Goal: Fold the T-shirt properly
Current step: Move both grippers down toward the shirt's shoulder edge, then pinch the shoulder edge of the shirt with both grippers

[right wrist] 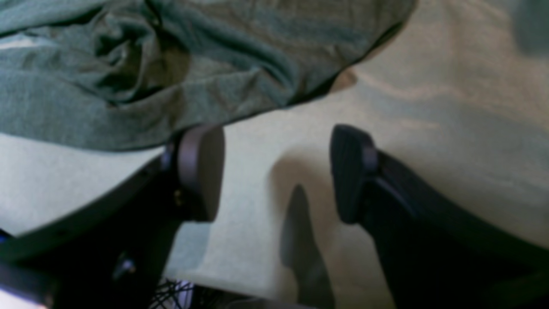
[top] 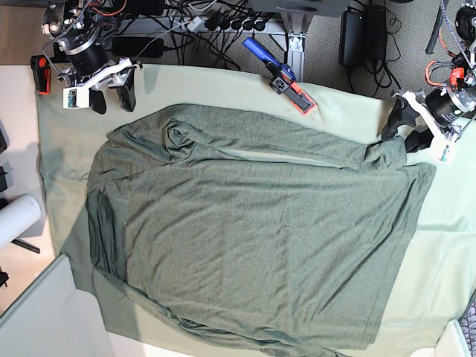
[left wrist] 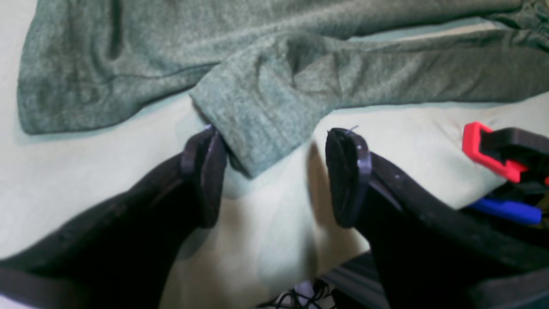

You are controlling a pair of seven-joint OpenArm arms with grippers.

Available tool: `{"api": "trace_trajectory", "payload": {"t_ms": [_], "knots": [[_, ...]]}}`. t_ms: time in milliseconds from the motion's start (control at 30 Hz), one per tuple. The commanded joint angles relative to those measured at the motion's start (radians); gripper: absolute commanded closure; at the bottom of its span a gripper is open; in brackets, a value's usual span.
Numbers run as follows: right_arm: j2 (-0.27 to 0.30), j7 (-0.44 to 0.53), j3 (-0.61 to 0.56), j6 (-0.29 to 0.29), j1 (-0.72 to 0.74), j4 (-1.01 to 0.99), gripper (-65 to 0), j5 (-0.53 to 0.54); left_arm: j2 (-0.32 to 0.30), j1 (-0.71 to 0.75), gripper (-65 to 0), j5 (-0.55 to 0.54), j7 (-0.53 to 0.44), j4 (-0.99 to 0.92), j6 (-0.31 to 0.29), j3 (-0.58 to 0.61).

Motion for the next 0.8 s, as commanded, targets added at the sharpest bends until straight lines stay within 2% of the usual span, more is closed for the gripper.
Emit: {"api": "trace_trajectory", "payload": {"t_ms": [0,233,400,667,767], "knots": [[0.004,0.024,0.01,0.002,0.002,0.014,-38.6,0.011,-0.006,-0.013,-39.8,-0.019,-0.022,0.01,-0.003,-0.003],[-0.045,0.023,0.01,0.002,0.04,0.014,-38.6,0.003,0.009,-0.038,-39.7,-0.018,-0.021,-0.018,-0.002,-0.003],[-0.081,0.023,0.01,-0.005,0.081,0.007,-38.6,-0.02,0.009,-0.039,-39.6,-0.017,-0.021,-0.032,0.031,-0.003],[-0.13,0.023,0.01,-0.007,0.163,-0.085,-38.6,-0.023,0.009,-0.039,-39.5,-0.017,-0.017,-0.035,0.03,-0.003],[-0.13,0.023,0.01,-0.008,0.187,-0.121,-38.6,-0.012,0.009,-0.038,-32.4,-0.017,-0.017,-0.035,0.03,-0.003]]}}
